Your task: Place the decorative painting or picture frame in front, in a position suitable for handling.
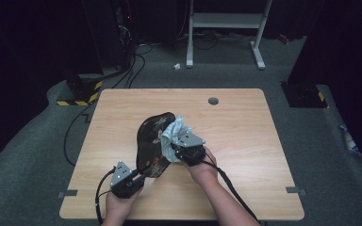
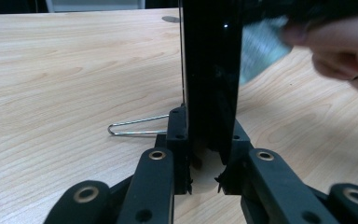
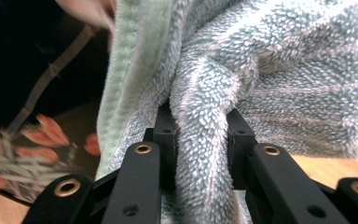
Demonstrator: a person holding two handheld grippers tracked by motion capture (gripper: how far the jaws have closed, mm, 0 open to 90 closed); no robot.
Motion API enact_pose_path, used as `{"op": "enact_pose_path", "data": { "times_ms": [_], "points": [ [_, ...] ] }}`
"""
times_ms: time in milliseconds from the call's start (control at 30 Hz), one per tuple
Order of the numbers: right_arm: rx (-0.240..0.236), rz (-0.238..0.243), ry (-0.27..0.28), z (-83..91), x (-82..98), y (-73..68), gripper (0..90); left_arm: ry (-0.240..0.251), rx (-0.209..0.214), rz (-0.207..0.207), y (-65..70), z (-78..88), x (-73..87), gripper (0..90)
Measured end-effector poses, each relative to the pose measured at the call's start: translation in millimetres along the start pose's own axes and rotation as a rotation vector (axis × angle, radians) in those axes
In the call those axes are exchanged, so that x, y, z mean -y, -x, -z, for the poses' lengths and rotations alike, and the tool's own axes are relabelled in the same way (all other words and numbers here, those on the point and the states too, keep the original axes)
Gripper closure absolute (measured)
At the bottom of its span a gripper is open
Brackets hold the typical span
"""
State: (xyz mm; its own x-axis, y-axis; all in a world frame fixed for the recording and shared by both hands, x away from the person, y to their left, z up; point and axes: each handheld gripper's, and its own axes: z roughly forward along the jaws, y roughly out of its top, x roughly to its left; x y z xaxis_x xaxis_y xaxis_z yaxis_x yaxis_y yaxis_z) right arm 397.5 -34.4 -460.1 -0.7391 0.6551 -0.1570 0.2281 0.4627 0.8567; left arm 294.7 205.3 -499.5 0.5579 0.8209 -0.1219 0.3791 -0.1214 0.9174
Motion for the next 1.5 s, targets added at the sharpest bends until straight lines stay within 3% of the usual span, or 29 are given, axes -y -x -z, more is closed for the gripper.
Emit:
{"op": "enact_pose_path", "data": {
  "times_ms": [167,400,533,667,700,800,900,967,1167,1300,1500],
  "points": [
    [0.002,-0.034,-0.057,-17.3,19.9,1.0,71.9,0.0,-0.006,0.015,-1.5,0.5,-0.1,78.0],
    [0.009,-0.005,-0.16,-31.7,47.5,-1.0,72.0,0.003,-0.003,0.012,-2.3,0.5,0.6,78.2],
    [-0.035,0.038,-0.156,-24.5,47.1,-22.2,72.1,0.003,-0.006,0.017,-1.7,0.0,0.4,78.2],
    [-0.087,0.124,-0.14,-15.8,44.1,-57.4,72.1,0.001,-0.009,0.02,-1.6,0.2,0.2,78.2],
    [-0.093,0.121,-0.14,-14.9,44.3,-59.8,72.0,0.0,-0.009,0.02,-1.5,0.4,0.2,78.3],
    [-0.098,0.093,-0.132,-14.5,43.1,-51.1,71.9,-0.001,-0.008,0.022,-1.1,0.3,0.2,78.3],
    [-0.042,0.015,-0.11,-17.0,39.3,-24.8,71.9,0.002,0.001,0.017,0.2,0.1,0.3,78.3],
    [-0.018,-0.011,-0.121,-18.1,39.1,-14.8,71.8,0.003,0.005,0.005,0.5,0.1,0.4,78.2],
    [-0.056,0.001,-0.19,-19.9,44.4,-26.6,62.8,0.001,-0.001,0.026,-1.5,0.0,0.1,78.0],
    [-0.065,-0.035,-0.178,-19.8,46.9,-25.1,57.5,-0.008,-0.003,0.02,-1.9,1.2,-0.9,77.3],
    [-0.076,-0.037,-0.172,-20.6,49.2,-22.7,53.5,-0.002,-0.007,-0.001,-1.5,2.8,-3.4,72.9]
  ]
}}
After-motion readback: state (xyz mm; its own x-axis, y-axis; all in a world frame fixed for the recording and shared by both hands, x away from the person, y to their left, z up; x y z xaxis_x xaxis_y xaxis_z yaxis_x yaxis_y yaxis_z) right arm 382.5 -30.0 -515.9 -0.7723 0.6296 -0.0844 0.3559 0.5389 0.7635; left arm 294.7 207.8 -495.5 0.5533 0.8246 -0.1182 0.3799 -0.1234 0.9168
